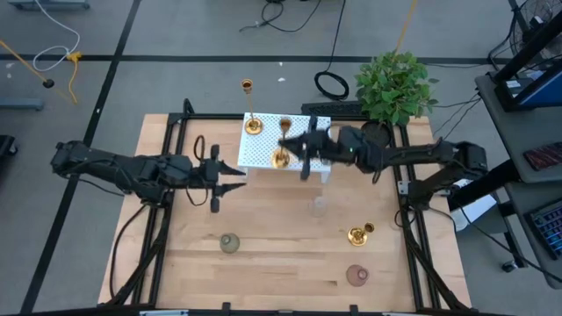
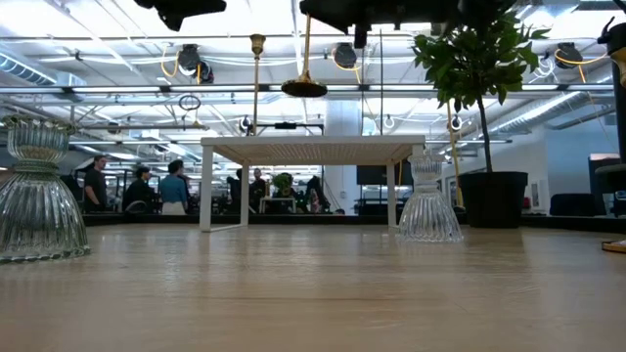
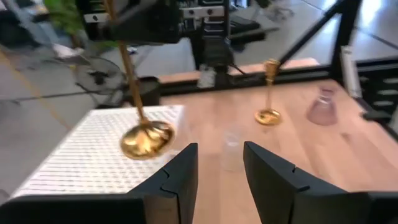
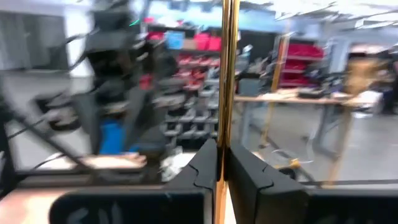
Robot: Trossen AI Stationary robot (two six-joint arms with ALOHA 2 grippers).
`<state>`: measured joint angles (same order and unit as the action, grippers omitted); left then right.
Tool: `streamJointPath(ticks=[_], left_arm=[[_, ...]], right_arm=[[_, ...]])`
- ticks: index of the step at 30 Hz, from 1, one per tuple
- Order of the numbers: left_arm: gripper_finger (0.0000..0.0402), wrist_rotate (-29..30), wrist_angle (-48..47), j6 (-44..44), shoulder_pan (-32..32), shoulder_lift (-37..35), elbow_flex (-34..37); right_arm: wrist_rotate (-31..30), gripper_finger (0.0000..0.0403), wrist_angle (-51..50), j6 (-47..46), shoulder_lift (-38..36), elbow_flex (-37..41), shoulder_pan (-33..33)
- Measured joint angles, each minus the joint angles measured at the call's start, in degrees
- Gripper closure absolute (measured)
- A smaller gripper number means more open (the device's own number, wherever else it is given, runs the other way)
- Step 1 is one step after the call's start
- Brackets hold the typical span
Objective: Pick & Place candle stick holders
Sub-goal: Put the left gold candle holder on the shelf aligned with the other gold candle holder
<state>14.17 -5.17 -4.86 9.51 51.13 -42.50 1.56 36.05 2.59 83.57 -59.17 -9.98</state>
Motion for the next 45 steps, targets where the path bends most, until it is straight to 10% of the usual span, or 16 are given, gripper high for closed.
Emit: streamJointPath(ticks=[20, 45], left_arm=[[0.0275, 2.47, 1.03, -2.19, -0.1, -0.48, 1.22], [0.0275, 2.5, 0.69, -2.13, -0.1, -0.48, 1.22]], right_arm=[[-1.77, 0.0391, 9.6, -5.29, 12.04, -1.96, -16.09], [-1.5, 0.0349, 6.3, -7.56, 15.45, -1.8, -16.98]])
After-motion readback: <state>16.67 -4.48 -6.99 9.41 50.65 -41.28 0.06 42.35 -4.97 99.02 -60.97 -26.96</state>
